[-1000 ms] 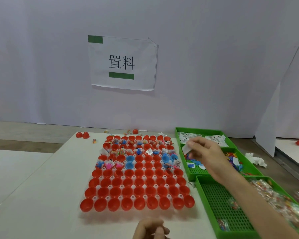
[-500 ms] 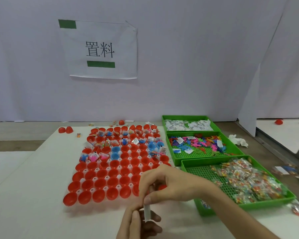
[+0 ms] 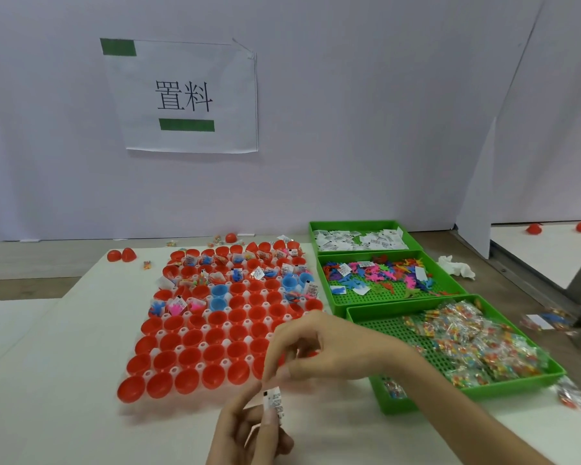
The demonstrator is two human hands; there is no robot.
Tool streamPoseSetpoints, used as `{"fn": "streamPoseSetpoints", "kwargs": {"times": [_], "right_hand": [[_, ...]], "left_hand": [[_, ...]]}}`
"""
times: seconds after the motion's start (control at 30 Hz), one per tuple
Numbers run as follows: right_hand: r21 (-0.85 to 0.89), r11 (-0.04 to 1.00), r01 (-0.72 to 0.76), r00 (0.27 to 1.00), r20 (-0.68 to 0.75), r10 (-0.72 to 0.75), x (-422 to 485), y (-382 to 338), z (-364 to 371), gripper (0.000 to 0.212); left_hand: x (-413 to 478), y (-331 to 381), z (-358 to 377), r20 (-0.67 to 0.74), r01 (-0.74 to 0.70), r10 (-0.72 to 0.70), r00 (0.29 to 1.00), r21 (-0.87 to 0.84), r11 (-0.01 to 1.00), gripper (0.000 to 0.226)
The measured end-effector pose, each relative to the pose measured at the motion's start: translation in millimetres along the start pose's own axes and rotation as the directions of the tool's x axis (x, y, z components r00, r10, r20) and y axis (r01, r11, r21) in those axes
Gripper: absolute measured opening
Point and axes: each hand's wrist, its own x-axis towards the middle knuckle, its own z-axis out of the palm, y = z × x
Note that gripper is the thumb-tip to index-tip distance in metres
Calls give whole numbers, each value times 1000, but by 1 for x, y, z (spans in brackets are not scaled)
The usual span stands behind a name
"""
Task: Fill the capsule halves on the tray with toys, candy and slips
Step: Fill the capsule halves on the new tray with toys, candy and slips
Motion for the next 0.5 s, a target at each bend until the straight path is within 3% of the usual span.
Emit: {"fn": "streamPoseSetpoints", "kwargs": {"times": [0.07, 0.13, 0.23, 0.33, 0.5], "right_hand": [[-50, 993, -108, 988, -118, 101, -4, 3, -15, 10], [-140, 959, -245, 931, -310, 192, -15, 8, -37, 10], [-310, 794, -524, 801, -495, 336, -44, 25, -72, 15], [-289, 669, -685, 707, -486, 514, -74, 44, -94, 18], [-214, 586, -782, 608, -475, 637, -95, 52, -108, 14]], "left_hand": [[4, -4, -2, -36, -9, 9, 999, -8, 1000, 35], [5, -6, -2, -28, -6, 4, 1000, -49, 999, 38], [3, -5, -1, 2, 7, -7, 1000, -53, 999, 39], [4, -9, -3, -9, -1, 1, 1000, -28, 1000, 38], [5, -14, -2, -42, 45, -45, 998, -8, 999, 27]]}}
